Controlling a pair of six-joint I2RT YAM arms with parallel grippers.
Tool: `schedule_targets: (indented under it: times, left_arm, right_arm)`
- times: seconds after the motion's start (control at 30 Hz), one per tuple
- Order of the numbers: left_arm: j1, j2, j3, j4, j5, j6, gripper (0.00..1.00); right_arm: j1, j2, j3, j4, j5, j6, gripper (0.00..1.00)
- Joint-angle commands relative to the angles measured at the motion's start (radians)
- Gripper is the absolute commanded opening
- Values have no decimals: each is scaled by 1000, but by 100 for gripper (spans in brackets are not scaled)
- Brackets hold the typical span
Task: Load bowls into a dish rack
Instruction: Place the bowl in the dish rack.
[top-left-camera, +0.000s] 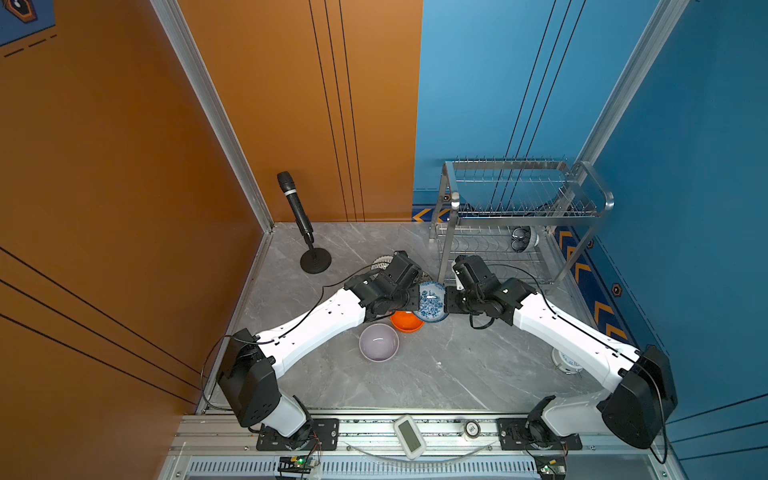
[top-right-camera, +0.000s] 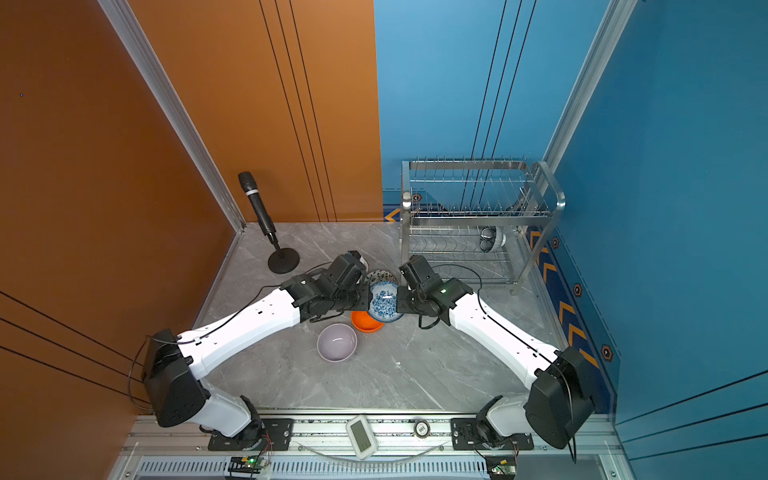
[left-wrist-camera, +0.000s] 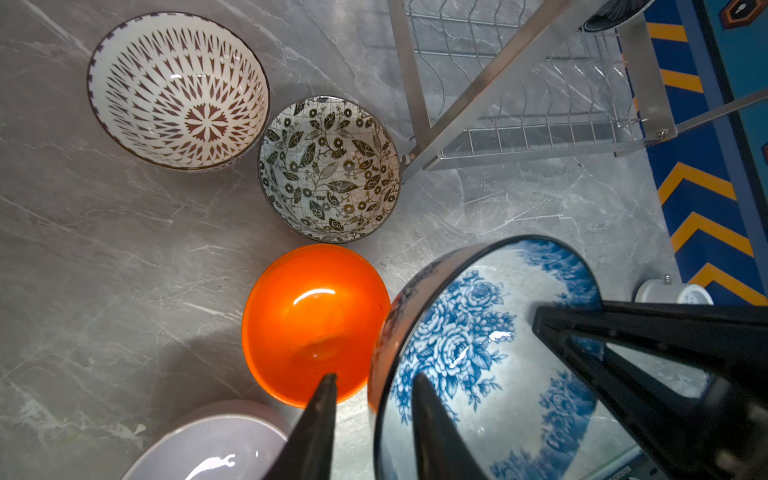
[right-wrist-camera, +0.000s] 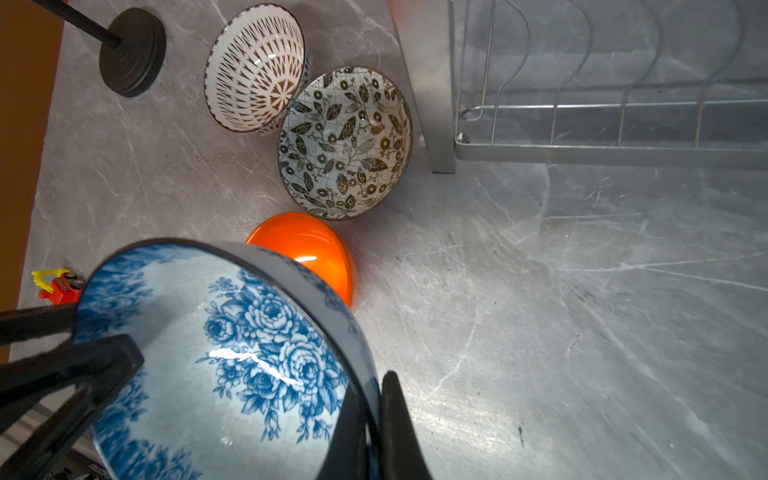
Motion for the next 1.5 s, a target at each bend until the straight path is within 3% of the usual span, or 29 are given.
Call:
schedule_targets:
  times: [0.0, 0.17, 0.37, 0.8, 1.3, 1.47]
  left_arm:
    - [-3, 0, 25, 7, 17, 4, 43]
    - [4, -1, 24, 7, 14, 5, 59]
    - [19, -15, 13, 7, -13, -6, 66]
    - [64, -59, -32, 4, -30, -23, 68]
    - [92, -56, -26, -11, -25, -23, 68]
    - [99, -53, -25, -9, -22, -21, 68]
  right_arm:
    - [-7, -52, -3, -5, 52, 3, 0]
    - [-9, -58, -3, -15, 88, 3, 0]
    - [-11, -65, 18, -94, 179, -35, 0]
    - [-103, -128, 38, -259, 472, -172, 0]
    - [-120, 2, 92, -281, 940, -422, 0]
    - [-147, 54, 106, -238, 1011, -486, 0]
